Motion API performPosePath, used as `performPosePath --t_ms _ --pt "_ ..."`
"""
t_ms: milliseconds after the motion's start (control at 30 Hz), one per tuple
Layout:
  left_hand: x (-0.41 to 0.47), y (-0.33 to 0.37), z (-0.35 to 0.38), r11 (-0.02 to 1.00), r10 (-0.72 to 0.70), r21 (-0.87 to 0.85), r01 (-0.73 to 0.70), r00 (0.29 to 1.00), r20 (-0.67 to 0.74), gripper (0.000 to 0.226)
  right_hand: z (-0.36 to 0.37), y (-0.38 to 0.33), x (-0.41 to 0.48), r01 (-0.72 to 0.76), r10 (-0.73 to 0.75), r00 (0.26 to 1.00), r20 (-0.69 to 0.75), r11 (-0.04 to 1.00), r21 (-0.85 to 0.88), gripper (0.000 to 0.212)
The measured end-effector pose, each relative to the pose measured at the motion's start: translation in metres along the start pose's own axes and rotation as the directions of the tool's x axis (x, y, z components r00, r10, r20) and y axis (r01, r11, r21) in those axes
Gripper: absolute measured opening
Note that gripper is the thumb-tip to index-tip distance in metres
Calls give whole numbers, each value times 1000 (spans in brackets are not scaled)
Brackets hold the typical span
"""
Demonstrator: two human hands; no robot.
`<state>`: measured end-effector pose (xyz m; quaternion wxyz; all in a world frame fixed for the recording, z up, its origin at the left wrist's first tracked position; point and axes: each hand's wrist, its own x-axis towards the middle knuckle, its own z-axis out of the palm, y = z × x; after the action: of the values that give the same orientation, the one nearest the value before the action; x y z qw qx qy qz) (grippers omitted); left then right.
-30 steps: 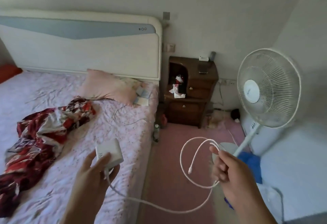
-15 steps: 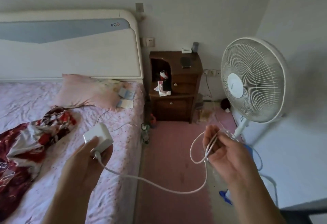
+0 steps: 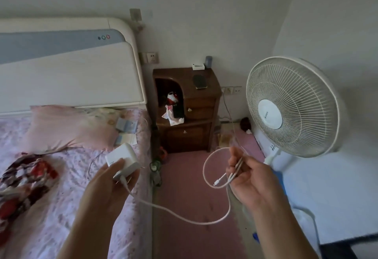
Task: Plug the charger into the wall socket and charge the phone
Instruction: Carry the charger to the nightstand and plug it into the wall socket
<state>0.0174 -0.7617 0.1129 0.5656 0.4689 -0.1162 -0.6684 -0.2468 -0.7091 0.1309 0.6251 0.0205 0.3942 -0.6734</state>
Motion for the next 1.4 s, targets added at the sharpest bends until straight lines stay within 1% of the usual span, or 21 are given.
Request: performPosePath --t_ms 67,133,233,333,500,633,700,833,933,1133,1267,1400 --pt "19 14 7 1000 -4 14 3 1000 17 33 15 6 13 16 -16 1000 5 1000 19 30" --pt "36 26 14 1000 -8 21 8 1000 25 41 28 10 24 18 -19 1000 6 998 52 23" --pt "58 40 24 1000 -8 8 8 1000 17 46 46 10 38 37 -36 999 -16 994 103 18" --pt "74 48 32 1000 -18 6 18 999 26 45 61 5 50 49 -47 999 -20 991 124 18" --pt "104 52 49 999 -28 35 27 999 15 42 75 -7 81 54 -52 998 -29 995 89 19" --pt "128 49 67 998 -26 56 25 1000 13 39 79 -20 110 35 -33 999 -28 994 103 20" --pt "142 46 81 998 -18 68 17 1000 14 38 82 -30 131 22 -19 999 -27 994 103 19" --pt "173 41 112 998 -15 58 14 1000 14 27 89 -55 177 1 0 1000 -7 997 79 18" --pt "196 35 134 998 -4 62 4 1000 0 32 94 -77 209 -1 0 1000 14 998 68 18" --pt "232 21 169 994 18 110 -14 999 -35 18 103 -111 266 -47 45 998 35 997 55 19" --pt "251 14 180 990 -6 140 18 996 -83 16 108 -121 295 -89 89 996 13 995 49 17" --pt "274 13 185 987 -20 155 36 994 -105 25 117 -127 321 -104 105 994 -9 994 41 17"
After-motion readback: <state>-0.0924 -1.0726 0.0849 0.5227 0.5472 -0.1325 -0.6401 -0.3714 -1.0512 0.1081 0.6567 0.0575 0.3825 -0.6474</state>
